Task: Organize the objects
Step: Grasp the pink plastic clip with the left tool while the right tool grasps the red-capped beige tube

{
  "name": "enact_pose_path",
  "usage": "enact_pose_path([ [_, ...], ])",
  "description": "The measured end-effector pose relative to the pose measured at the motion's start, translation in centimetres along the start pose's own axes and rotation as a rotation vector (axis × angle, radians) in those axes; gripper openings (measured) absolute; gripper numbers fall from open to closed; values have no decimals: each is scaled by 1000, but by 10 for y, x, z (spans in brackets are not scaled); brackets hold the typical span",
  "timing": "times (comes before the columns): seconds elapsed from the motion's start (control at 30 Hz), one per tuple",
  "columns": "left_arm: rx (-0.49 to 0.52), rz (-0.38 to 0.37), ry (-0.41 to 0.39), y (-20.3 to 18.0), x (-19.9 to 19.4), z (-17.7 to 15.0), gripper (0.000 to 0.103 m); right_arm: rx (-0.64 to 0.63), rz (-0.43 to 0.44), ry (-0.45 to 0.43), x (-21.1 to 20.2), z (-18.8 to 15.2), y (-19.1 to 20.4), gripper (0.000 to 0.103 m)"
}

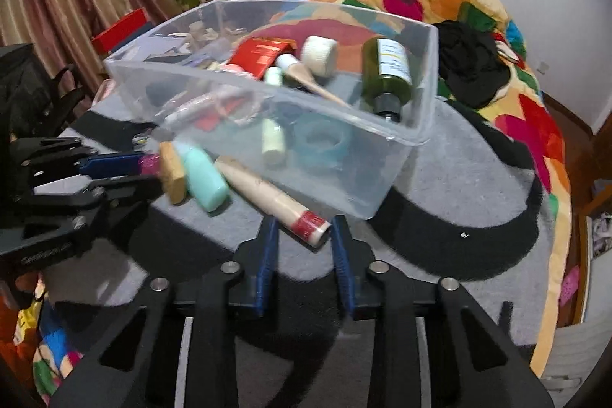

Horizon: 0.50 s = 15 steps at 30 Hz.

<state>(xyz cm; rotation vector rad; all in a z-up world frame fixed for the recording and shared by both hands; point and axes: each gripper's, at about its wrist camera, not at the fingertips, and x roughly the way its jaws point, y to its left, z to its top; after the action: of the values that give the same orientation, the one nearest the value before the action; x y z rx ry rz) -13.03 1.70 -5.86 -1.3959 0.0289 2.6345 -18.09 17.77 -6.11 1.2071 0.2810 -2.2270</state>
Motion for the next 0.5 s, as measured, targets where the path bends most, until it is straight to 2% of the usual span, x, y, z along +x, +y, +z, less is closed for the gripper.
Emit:
enact_pose_path([
  [0.23, -21, -28, -36, 7, -17, -14, 24, -53, 42, 8, -16, -23, 18, 14],
  [0.37, -37, -31, -54, 12, -31, -23, 24, -111, 92, 13, -30, -36, 33, 14],
  [0.5, -62, -32, -83, 18, -46, -26, 24, -143, 68, -12, -39, -36, 43, 15],
])
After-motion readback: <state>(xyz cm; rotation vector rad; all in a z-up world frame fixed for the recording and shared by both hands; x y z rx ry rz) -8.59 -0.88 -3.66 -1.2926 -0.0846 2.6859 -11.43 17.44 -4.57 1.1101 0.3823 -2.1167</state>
